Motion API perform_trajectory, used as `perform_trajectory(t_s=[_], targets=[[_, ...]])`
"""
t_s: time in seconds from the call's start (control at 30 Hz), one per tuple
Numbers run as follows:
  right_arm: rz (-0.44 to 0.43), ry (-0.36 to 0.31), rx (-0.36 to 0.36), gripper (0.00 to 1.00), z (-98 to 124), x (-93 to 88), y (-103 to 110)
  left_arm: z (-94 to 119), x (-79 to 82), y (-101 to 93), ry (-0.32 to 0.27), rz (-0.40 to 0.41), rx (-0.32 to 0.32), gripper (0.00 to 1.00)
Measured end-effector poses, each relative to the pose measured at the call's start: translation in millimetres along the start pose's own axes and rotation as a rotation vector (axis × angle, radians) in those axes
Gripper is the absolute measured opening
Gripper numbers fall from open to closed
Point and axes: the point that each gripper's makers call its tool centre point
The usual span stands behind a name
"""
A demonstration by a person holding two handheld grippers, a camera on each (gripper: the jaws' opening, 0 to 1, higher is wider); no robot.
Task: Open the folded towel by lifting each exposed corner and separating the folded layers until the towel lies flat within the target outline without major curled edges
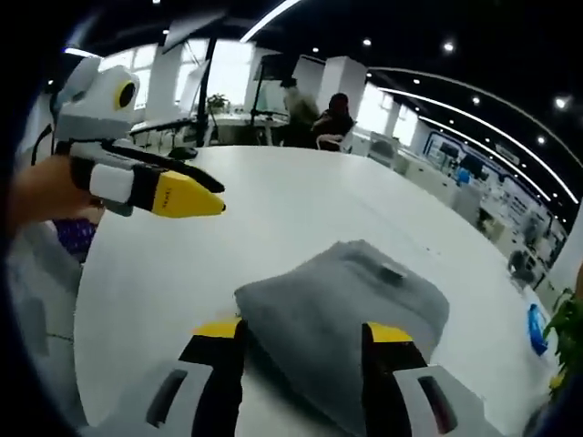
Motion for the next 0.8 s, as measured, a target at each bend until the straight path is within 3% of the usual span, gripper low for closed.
perform_trajectory(t_s=[0.3,0.53,0.63,0.7,0.8], targets=[[0.049,-0.043,0.015,0.42,-23.2,25.0,21.2,1.6,-3.2,0.0,0.006,0.028,0.000,0.35],[0.099,0.032,-0.007,0.29,-37.0,3.8,20.0,4.0,-3.1,1.9,-0.003,0.054,0.006,0.35],[0.072,0.022,-0.008,0.24,-37.4,5.9,19.4,5.2,-2.2,1.5,-0.008,0.063,0.008,0.34],[0.072,0.021,-0.010,0.10,-35.1,8.8,18.1,4.5,-3.6,2.6,-0.001,0.054,0.011,0.34],[0.051,0.008,-0.018,0.07,-33.2,14.3,14.4,5.7,-5.4,2.7,0.011,0.026,0.019,0.34]])
Point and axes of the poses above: the point that each gripper's makers call its tool centre point, and the gripper's own axes: z roughly backward along the fingers, y roughly to its left, x roughly out of its top, and after that the axes turned 3 degrees about -y, right-handed
